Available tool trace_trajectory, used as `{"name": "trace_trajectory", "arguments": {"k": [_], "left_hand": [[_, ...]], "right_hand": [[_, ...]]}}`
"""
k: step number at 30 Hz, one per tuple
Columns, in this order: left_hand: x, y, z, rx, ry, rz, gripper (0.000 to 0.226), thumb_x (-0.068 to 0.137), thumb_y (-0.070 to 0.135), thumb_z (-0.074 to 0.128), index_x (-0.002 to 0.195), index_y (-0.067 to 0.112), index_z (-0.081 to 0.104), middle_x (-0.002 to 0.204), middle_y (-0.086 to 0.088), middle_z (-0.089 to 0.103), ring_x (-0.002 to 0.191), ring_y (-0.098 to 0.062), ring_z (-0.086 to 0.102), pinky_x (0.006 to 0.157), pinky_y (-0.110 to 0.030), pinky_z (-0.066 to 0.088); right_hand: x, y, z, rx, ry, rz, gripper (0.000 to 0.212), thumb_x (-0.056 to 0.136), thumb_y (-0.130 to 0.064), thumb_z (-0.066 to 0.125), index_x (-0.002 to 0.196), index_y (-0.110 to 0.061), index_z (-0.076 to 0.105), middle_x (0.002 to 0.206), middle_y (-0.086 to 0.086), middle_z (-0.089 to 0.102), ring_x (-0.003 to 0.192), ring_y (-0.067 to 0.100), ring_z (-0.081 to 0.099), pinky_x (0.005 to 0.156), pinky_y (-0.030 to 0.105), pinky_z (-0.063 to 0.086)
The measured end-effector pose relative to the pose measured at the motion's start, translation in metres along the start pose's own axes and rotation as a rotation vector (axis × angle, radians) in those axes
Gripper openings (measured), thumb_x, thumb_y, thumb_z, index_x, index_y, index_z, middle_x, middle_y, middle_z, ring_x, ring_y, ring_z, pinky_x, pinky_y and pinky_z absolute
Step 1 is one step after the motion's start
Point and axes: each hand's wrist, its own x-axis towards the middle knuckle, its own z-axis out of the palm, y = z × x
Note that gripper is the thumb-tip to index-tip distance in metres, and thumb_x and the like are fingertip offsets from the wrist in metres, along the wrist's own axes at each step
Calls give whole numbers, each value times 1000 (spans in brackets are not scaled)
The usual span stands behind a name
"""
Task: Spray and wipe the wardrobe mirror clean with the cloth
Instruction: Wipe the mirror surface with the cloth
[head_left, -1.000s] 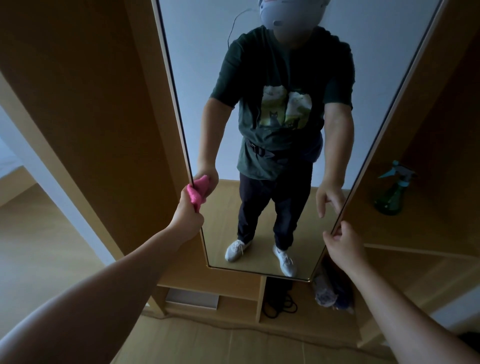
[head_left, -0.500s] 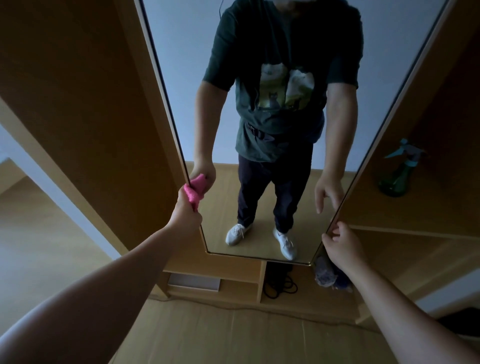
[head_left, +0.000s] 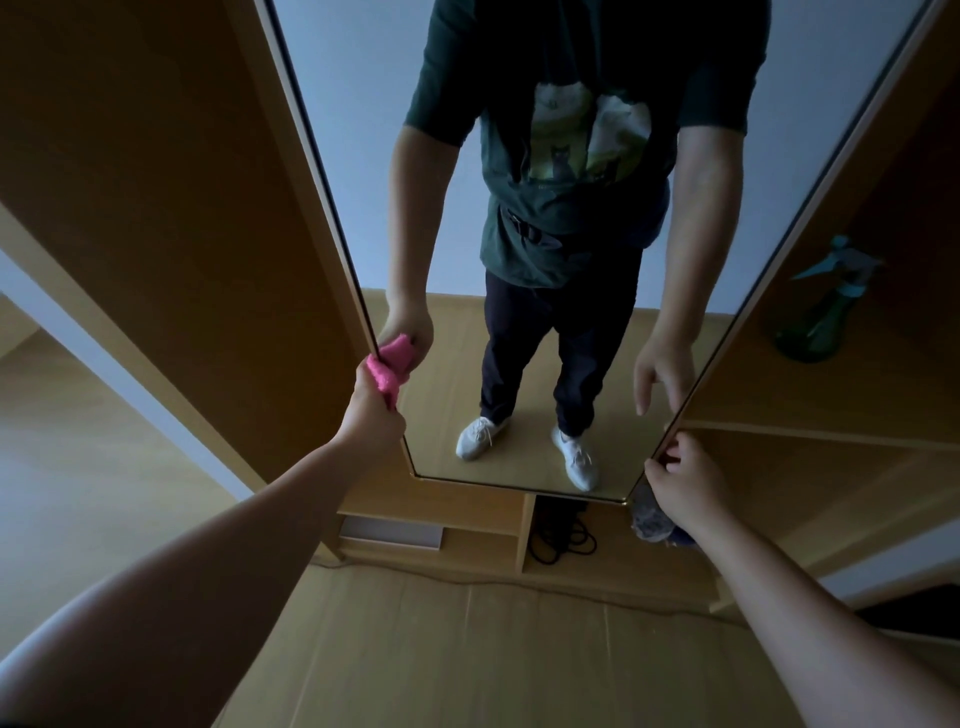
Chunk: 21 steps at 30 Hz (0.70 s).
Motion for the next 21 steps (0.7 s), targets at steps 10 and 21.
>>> {"name": "trace_trajectory", "arguments": {"k": [10, 21], "left_hand": [[8, -25, 15, -38, 8, -43, 86, 79, -21, 46, 148, 15, 11, 129, -14, 52, 99, -18, 54, 57, -17, 42], [10, -50, 35, -12, 27, -23, 84, 77, -21, 45, 146, 15, 15, 125, -14, 52, 96, -17, 52, 64, -22, 49]], "right_hand": [[8, 21, 19, -11, -32, 17, 57, 93, -20, 57, 145, -13, 34, 141, 8, 49, 125, 28, 51, 95, 42, 48], [16, 36, 36, 0, -35, 40, 58, 92, -19, 59, 144, -13, 35, 137, 9, 51, 122, 29, 53, 94, 45, 50]]}}
